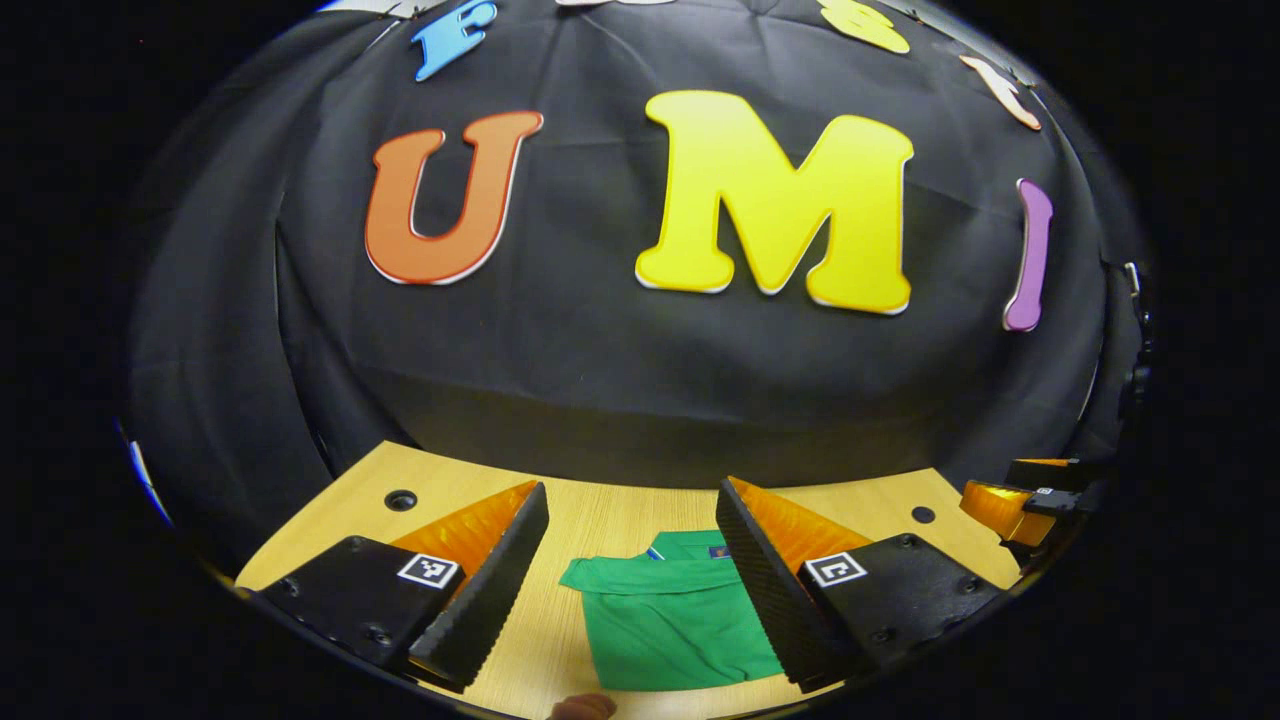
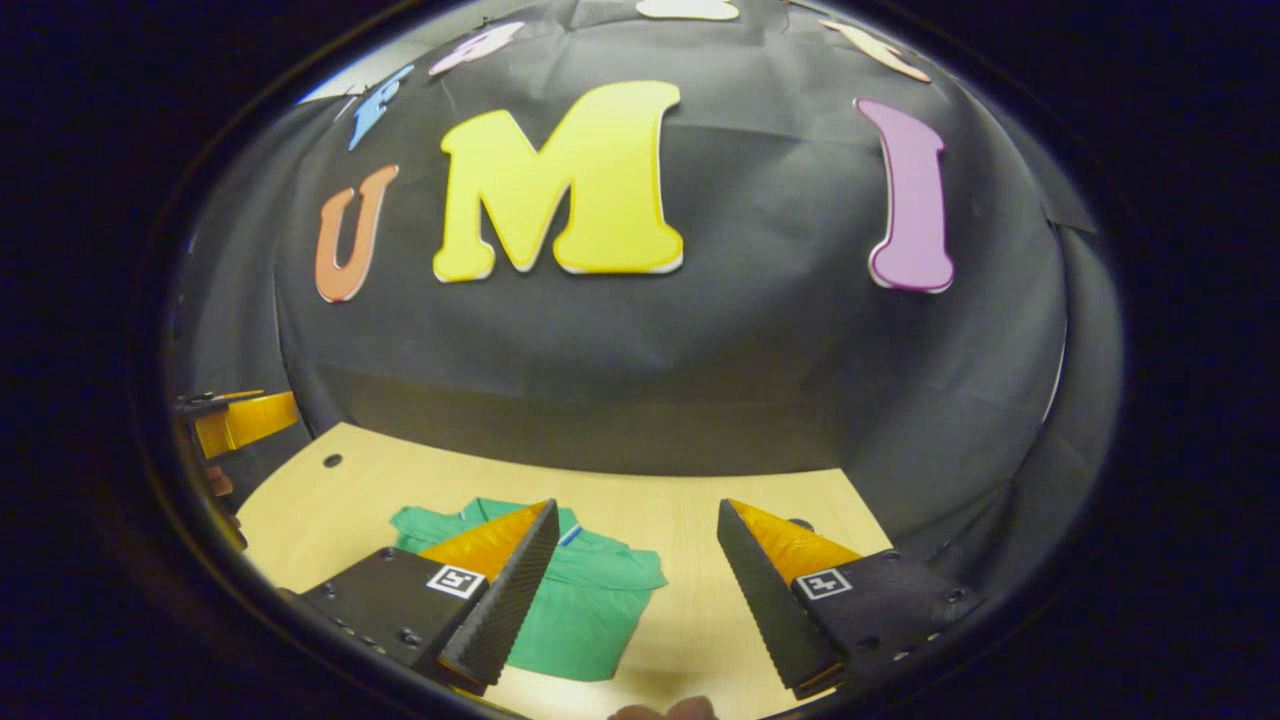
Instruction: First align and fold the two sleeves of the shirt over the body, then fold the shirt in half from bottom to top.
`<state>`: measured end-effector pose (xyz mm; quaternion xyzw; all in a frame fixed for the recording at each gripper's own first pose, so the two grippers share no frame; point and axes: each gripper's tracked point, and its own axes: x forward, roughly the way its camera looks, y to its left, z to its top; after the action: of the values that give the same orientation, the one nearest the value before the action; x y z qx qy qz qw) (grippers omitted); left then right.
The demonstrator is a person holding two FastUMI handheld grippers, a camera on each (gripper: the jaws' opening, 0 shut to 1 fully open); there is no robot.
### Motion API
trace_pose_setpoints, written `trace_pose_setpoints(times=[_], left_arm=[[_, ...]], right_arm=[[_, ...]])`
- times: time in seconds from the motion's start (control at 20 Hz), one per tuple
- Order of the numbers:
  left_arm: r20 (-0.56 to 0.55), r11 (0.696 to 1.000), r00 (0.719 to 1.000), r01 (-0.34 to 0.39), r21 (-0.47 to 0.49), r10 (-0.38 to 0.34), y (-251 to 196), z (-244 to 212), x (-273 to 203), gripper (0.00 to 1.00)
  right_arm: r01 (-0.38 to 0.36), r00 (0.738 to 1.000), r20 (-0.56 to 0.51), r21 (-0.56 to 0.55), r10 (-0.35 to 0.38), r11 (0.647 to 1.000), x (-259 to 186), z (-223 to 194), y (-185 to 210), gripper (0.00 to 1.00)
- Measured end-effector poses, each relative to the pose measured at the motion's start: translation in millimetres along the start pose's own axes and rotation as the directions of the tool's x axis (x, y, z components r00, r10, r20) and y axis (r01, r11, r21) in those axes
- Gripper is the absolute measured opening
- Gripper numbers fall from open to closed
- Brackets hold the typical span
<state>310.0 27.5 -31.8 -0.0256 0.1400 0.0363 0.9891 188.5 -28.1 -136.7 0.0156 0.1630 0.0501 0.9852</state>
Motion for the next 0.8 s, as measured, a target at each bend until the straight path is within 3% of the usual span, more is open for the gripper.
trace_pose_setpoints(times=[0.15,0.3,0.55,0.8], left_arm=[[0.086,1.0,0.996,0.001,0.018,-0.002,-8,35,-56,1.0],[0.1,1.0,0.995,-0.006,-0.005,0.007,-8,42,-105,1.0],[0.142,0.999,0.99,0.006,0.036,-0.012,-3,45,-183,1.0],[0.159,0.998,0.986,0.037,0.041,-0.043,-6,41,-236,1.0]], right_arm=[[0.006,0.998,0.06,0.008,-0.006,1.0,-52,28,6,0.96],[0.017,0.994,0.11,0.015,-0.019,1.0,-114,39,12,0.96],[0.044,0.985,0.165,0.024,-0.048,0.999,-216,24,25,0.96],[0.076,0.978,0.191,0.018,-0.078,0.997,-282,8,28,0.96]])
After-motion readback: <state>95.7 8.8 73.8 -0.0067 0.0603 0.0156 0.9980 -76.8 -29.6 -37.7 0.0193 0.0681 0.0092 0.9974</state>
